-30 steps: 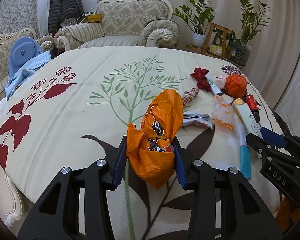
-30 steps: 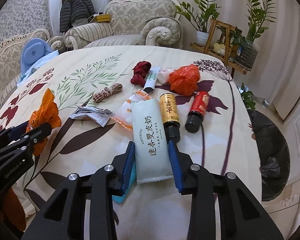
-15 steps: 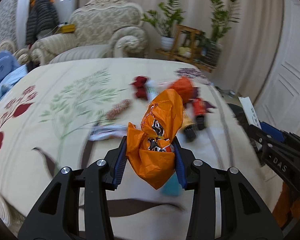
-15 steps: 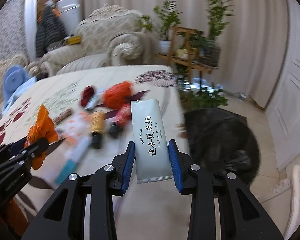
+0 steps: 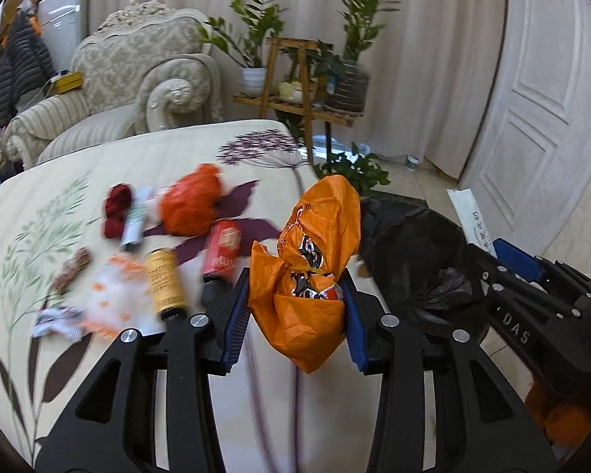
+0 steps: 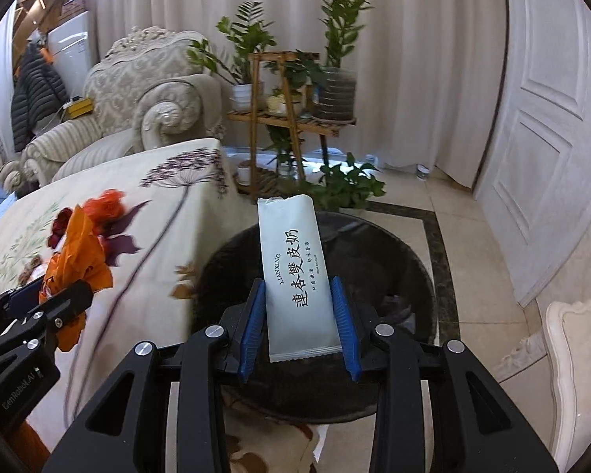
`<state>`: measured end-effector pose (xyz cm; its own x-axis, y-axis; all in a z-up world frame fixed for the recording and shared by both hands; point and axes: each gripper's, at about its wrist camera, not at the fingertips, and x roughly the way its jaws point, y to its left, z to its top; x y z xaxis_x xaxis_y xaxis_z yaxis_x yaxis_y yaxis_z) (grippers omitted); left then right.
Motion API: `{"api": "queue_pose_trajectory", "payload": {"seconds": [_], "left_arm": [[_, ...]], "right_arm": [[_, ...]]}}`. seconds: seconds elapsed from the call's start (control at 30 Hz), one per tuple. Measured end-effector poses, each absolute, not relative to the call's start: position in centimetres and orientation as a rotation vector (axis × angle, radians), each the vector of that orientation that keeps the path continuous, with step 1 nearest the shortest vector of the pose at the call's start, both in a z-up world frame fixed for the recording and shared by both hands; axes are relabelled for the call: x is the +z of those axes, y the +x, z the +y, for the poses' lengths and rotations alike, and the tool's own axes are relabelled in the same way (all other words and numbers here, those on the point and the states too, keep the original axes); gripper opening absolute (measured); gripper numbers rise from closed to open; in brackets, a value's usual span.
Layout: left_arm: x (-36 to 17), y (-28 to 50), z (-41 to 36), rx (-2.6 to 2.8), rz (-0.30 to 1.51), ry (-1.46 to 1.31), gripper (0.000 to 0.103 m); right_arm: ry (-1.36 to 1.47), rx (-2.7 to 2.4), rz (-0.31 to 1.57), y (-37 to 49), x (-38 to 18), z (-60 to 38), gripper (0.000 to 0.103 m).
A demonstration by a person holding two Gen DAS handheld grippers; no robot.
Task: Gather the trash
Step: 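Drop the orange bag from the left tool into the bin while the right drops the packet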
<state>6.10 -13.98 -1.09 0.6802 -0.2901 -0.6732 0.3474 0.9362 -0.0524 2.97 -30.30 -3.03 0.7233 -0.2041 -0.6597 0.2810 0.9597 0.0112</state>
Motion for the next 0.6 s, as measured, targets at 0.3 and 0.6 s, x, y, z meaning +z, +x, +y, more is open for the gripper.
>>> {"api": "queue_pose_trajectory", "payload": {"seconds": [0.3, 0.6], "left_arm": [[-1.8, 8.2, -19.1, -0.382, 0.767, 0.111, 0.041], [-2.3, 9.7, -21.3, -0.373, 0.794, 0.134, 0.042]], "right_arm": [[0.117, -0.31, 0.721, 4.4, -4.1, -33.2, 0.035], [0.139, -0.327, 0.744, 5.5, -5.1, -35.1, 0.036]]}}
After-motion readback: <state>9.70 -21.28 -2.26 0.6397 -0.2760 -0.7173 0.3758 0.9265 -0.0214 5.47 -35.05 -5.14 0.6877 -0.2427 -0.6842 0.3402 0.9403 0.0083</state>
